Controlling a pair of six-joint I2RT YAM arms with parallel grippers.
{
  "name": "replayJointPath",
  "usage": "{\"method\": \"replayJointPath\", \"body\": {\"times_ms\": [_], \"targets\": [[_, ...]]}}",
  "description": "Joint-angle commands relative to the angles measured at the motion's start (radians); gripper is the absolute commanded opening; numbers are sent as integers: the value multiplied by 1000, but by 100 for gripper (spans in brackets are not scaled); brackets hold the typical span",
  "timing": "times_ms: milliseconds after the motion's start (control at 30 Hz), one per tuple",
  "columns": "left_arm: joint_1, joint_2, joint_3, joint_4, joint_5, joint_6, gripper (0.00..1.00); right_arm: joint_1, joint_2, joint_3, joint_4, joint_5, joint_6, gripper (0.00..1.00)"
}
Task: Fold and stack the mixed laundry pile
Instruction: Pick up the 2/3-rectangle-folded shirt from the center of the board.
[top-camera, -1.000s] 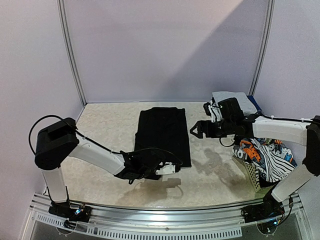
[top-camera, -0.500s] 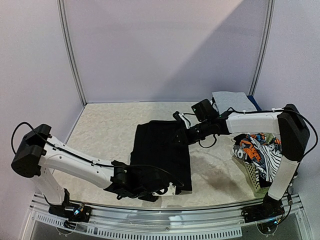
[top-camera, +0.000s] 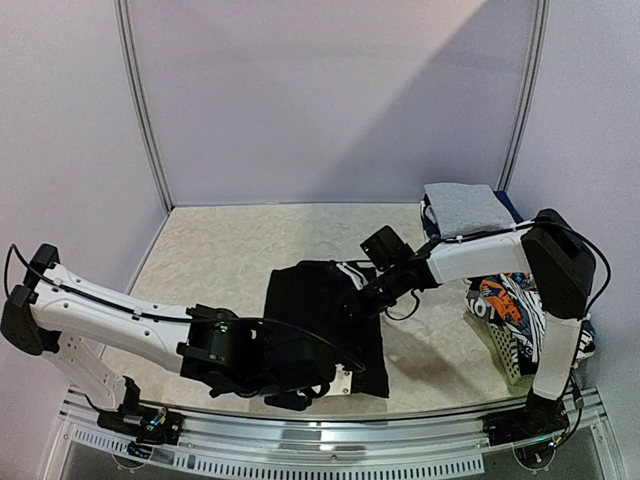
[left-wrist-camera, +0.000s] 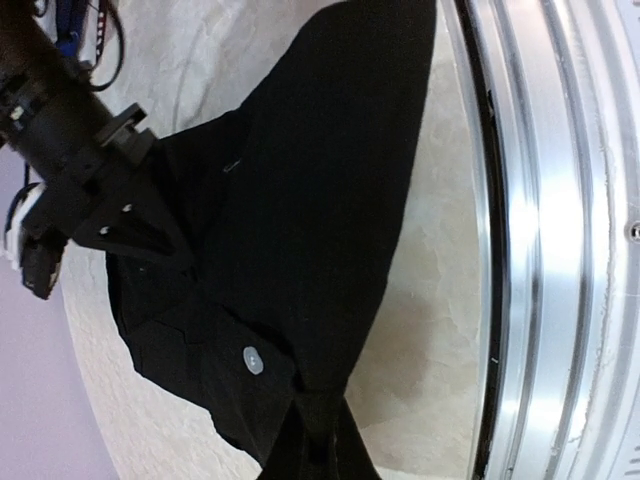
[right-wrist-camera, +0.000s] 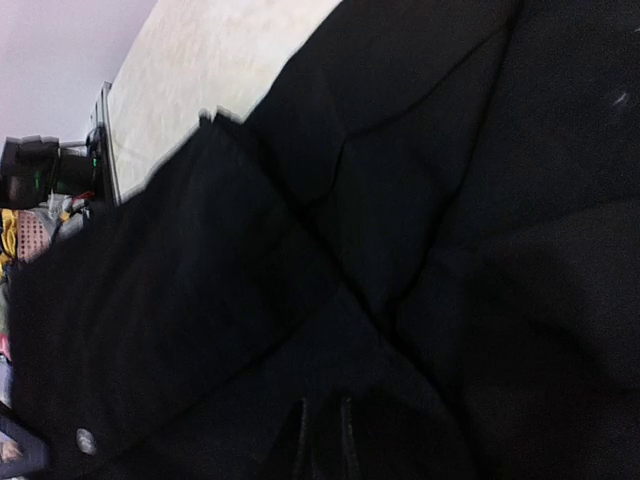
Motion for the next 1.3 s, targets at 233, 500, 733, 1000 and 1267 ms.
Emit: {"method": "replayJointPath", "body": {"times_ms": [233,500,733,1000,1267], "targets": [[28,-73,114,-98,-49,68,0,104,-55,-157,21,15,30,0],[73,-106,164,-106,-41,135,0,145,-98,-193,20,50,43,0],[113,-92,189,-89,-20,187,0,134,-195,-208,32,230,97,5],[212,-79,206,-54,35,234,0,124,-219,-295,54,287,150,6],[298,-21,261,-38,116,300,0,123,-243,-404,142,228,205,5]]}}
